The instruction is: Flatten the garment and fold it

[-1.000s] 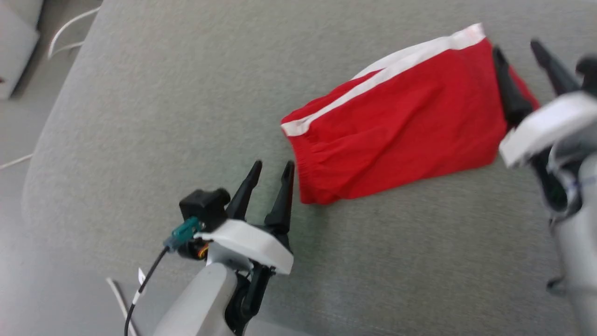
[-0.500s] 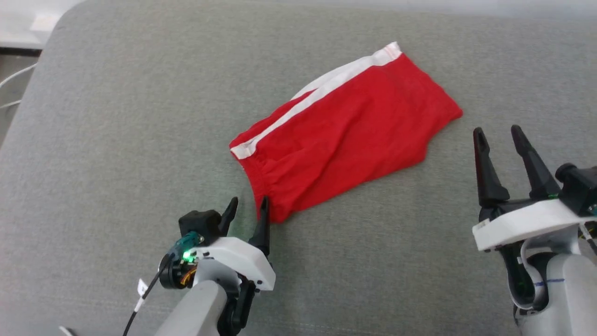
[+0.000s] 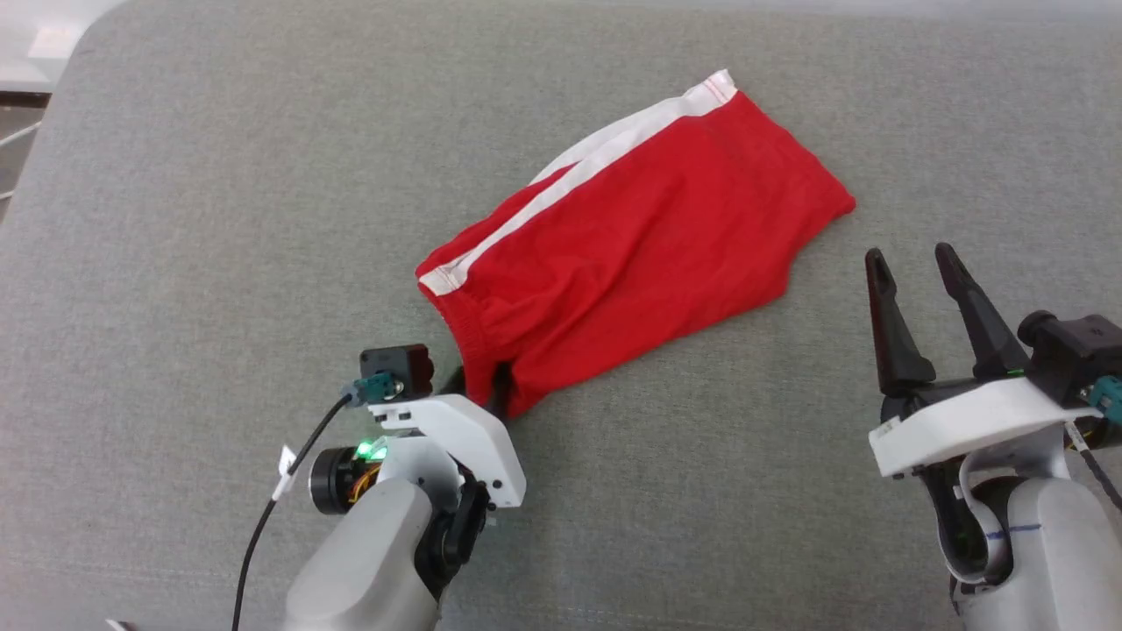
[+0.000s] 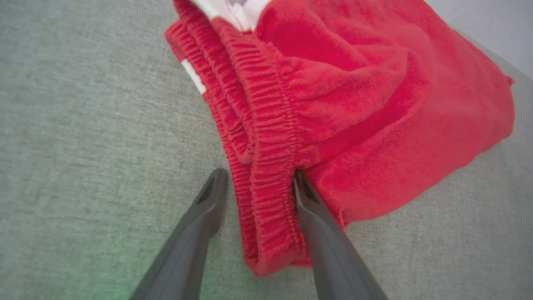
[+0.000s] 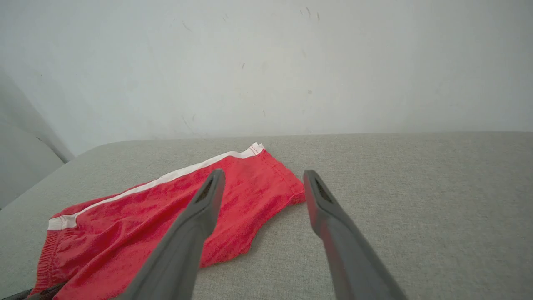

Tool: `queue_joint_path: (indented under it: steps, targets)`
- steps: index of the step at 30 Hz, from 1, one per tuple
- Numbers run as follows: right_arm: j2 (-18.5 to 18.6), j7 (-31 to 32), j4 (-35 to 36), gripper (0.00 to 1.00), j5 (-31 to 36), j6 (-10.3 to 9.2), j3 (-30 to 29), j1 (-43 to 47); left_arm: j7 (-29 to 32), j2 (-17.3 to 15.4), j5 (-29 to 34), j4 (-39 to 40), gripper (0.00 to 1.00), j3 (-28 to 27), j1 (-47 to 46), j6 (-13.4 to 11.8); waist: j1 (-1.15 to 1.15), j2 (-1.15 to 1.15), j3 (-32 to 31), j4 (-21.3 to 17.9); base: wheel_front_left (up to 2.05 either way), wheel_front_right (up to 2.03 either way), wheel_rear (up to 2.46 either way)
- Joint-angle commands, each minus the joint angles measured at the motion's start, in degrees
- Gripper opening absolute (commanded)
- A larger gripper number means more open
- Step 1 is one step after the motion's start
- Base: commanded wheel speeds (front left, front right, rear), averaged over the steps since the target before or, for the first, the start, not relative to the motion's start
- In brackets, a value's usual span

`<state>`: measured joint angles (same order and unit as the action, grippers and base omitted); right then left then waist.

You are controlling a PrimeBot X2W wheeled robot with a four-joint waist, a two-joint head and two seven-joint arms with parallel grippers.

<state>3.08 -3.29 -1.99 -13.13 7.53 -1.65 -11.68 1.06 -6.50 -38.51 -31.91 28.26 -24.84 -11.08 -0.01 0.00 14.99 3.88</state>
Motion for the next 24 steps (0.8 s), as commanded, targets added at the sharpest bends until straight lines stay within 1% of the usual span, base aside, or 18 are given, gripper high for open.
queue_joint_path:
  steps: [1, 3, 7, 15, 18, 20, 24]
  targets:
    - [-0.19, -0.19, -0.56, 1.00, 0.23, -0.04, -0.16, -0.87, 2.63, 1.01, -0.79, -2.04, 0.00, 1.63, 1.74, 1.10, 0.01, 0.00, 0.06, 0.31, 0.00, 0.00, 0.00]
    - [-0.19, 0.04, -1.60, 1.00, 1.06, -0.04, -0.72, -1.95, 3.01, 1.01, -0.83, -1.64, 0.00, 2.11, 1.56, 1.74, 0.01, 0.00, 0.17, 0.68, 0.00, 0.00, 0.00]
    - [-0.19, 0.99, -5.89, 1.00, 3.67, -0.04, -2.19, -6.85, 1.28, 1.02, -0.19, -0.11, 0.00, 2.39, 0.61, 2.09, 0.01, 0.00, 1.11, 1.94, 0.00, 0.00, 0.00]
    - [0.93, 3.78, -23.17, 1.00, 7.61, -0.04, -7.16, -22.64, -0.97, 2.07, 0.54, 2.56, 0.00, 4.03, -2.06, 3.12, 0.01, 0.00, 4.09, 6.20, 0.00, 0.00, 0.00]
    - [1.74, 6.33, -30.46, 1.00, 10.02, -0.04, -9.17, -27.94, -1.44, 2.53, 0.57, 2.86, 0.00, 4.87, -3.29, 3.51, 0.01, 0.00, 5.38, 7.87, 0.00, 0.00, 0.00]
    - [2.06, 9.16, -34.98, 1.00, 11.35, -0.04, -10.49, -31.15, -1.99, 2.80, 0.50, 3.02, 0.00, 5.37, -4.06, 3.70, 0.01, 0.00, 6.23, 8.87, 0.00, 0.00, 0.00]
    - [2.27, 14.82, -41.69, 1.00, 12.68, -0.04, -12.83, -37.03, -2.86, 3.20, 0.10, 3.09, 0.00, 6.37, -5.48, 3.96, 0.01, 0.00, 7.84, 10.42, 0.00, 0.00, 0.00]
